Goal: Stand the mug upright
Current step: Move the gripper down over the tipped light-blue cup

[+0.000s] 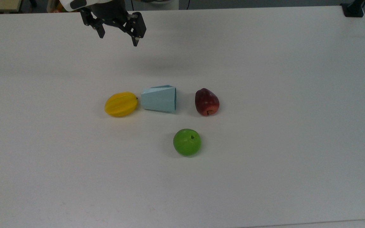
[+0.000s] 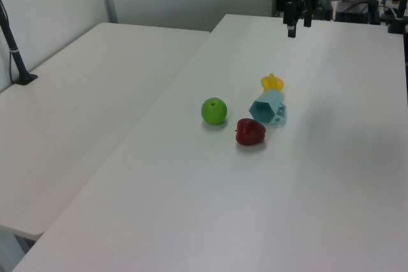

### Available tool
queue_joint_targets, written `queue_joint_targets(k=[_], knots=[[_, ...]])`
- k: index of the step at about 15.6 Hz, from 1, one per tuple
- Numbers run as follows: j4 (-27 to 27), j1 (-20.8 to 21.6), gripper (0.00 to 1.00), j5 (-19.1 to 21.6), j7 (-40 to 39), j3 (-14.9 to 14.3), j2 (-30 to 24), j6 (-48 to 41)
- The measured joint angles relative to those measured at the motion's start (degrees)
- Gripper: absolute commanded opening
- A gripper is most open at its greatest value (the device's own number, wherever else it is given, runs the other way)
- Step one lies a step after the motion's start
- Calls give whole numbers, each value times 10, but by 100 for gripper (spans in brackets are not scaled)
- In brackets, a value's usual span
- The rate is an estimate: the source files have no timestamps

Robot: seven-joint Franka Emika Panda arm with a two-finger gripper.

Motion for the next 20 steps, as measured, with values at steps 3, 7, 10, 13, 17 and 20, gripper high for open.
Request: queue_joint_targets(k=[3, 7, 10, 13, 17, 20], knots=[[-1, 0, 100, 8, -12, -11, -4, 0], [-1, 1, 100, 14, -22, -16, -5, 0], [-2, 5, 100, 14, -22, -16, -2, 13], [-4, 27, 100, 14, -19, -16, 15, 53], [-2, 79, 100, -40, -11, -16, 70, 88], [0, 127, 100, -122, 13, -16, 108, 110]])
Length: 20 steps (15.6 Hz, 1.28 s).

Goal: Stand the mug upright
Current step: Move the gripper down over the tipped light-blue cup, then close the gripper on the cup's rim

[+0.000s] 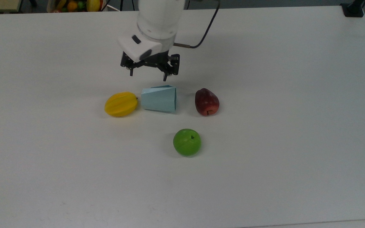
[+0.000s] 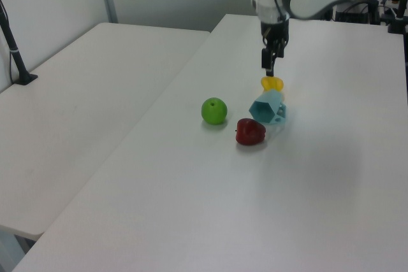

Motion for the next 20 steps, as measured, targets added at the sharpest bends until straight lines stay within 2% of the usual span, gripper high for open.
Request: queue_joint_targets(k=[4, 7, 11, 13, 16, 20], knots=[[2, 37, 100, -64, 19, 1, 16, 15], [-1, 48, 100, -111, 28, 12, 24, 15], [-9, 60, 99, -147, 66, 23, 52, 15], [-11, 65, 88, -152, 77, 24, 64, 15], [-12, 68, 57, -168, 81, 24, 77, 15], [-13, 68, 34, -195, 84, 24, 90, 15]])
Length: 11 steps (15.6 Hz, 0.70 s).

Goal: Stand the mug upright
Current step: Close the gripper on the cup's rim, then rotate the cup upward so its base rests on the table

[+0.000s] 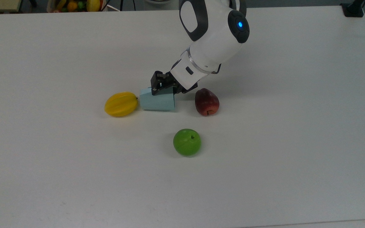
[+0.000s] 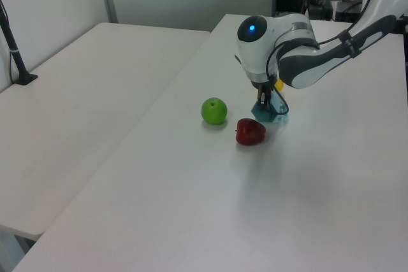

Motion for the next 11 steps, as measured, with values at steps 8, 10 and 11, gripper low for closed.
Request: queue_joint_targets(k=[8, 10, 11], knots=[[6, -1, 23, -13, 6, -4, -9, -4], [11, -3, 24, 16, 7, -5, -12, -3], [15, -5, 24, 41, 7, -6, -14, 1]])
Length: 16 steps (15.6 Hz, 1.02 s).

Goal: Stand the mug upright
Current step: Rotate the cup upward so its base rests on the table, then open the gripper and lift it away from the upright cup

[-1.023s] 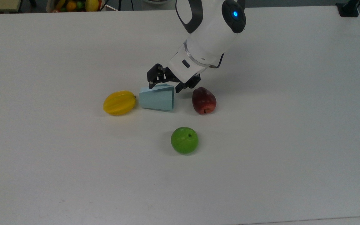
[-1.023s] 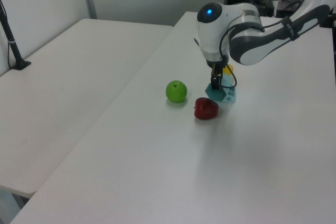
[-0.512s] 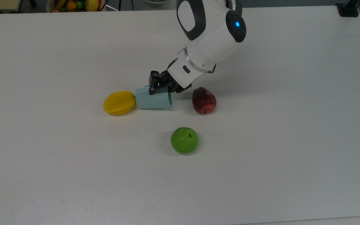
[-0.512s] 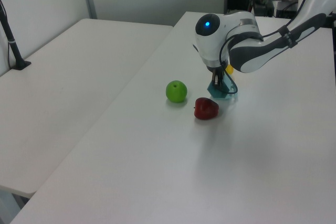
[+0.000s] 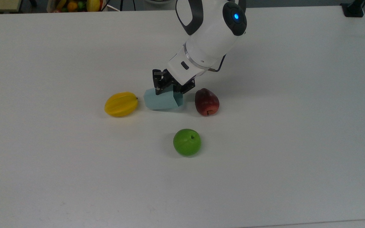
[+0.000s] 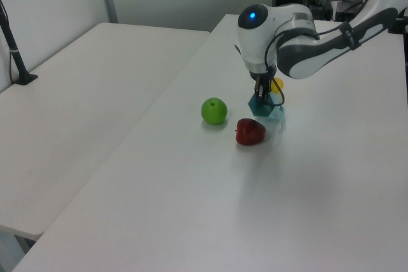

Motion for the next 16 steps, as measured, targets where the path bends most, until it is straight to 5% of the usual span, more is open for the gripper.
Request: queue_joint_targets(k=[8, 12, 16], knots=[[9, -20, 27, 166, -4, -23, -11, 42], [12, -27, 71, 251, -52, -52, -20, 44], [13, -30, 76, 265, -73, -73, -29, 44]])
